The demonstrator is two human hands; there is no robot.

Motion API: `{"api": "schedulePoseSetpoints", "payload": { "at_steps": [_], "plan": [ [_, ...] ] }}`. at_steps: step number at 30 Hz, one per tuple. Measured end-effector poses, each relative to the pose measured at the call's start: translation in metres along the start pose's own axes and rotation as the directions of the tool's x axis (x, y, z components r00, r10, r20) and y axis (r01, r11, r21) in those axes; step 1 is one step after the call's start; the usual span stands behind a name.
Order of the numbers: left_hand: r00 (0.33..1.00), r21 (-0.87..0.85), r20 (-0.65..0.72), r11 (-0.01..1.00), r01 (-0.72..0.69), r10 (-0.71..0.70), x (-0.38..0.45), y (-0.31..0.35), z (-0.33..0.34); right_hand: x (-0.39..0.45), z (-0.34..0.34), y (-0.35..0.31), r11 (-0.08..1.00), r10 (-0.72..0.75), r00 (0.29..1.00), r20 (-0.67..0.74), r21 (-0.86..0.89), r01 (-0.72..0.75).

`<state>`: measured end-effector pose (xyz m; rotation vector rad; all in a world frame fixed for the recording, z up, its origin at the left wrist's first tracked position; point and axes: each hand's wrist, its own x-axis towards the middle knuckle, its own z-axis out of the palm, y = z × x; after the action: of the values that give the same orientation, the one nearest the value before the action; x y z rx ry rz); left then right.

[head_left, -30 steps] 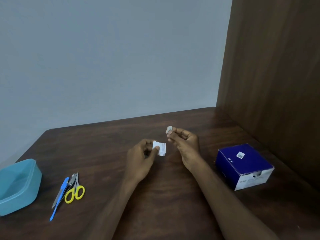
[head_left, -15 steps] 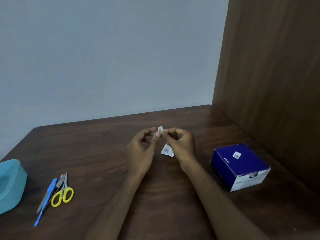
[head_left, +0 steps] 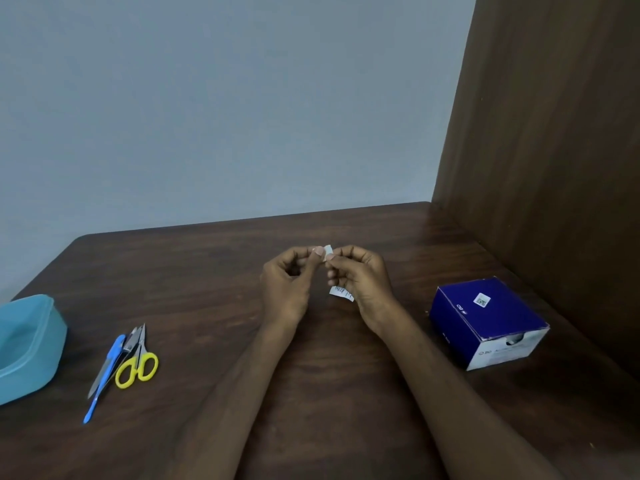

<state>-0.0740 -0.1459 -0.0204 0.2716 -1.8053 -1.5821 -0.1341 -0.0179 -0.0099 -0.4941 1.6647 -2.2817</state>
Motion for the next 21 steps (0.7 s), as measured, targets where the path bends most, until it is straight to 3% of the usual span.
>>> {"api": "schedulePoseSetpoints", "payload": {
  "at_steps": [9, 11, 13, 15, 17, 19, 21],
  "plan": [
    [0.998, -0.009, 0.026, 0.998, 0.056, -0.056, 0.002, -0.003, -0.002, 0.003, -0.003, 0.003, 0.999, -0.009, 1.0, -0.007, -0.036, 0.009],
    [0.999, 0.059, 0.045, 0.998, 0.027, -0.029, 0.0, -0.002, -0.002, 0.003, -0.004, 0.003, 1.0, 0.001, 0.998, -0.066, 0.006, 0.0],
    [0.999, 0.233, 0.038, 0.972, -0.026, 0.018, -0.005, 0.001, -0.001, 0.006, -0.008, 0.0, 0.998, -0.048, 0.986, -0.159, 0.033, 0.054],
    [0.993, 0.512, 0.071, 0.851, -0.122, 0.099, -0.012, 0.005, -0.001, 0.008, -0.011, -0.003, 0.988, -0.146, 0.954, -0.261, 0.02, 0.156],
    [0.971, 0.739, 0.183, 0.629, -0.24, 0.156, -0.024, 0.012, 0.004, 0.01, -0.015, -0.004, 0.974, -0.21, 0.916, -0.341, 0.008, 0.226],
    [0.957, 0.815, 0.252, 0.503, -0.288, 0.14, -0.032, 0.014, 0.01, 0.009, -0.017, -0.003, 0.97, -0.228, 0.895, -0.383, -0.012, 0.243],
    [0.945, 0.836, 0.304, 0.442, -0.326, 0.122, -0.034, 0.01, 0.014, 0.008, -0.018, -0.001, 0.973, -0.221, 0.886, -0.407, -0.027, 0.229]
  ]
}}
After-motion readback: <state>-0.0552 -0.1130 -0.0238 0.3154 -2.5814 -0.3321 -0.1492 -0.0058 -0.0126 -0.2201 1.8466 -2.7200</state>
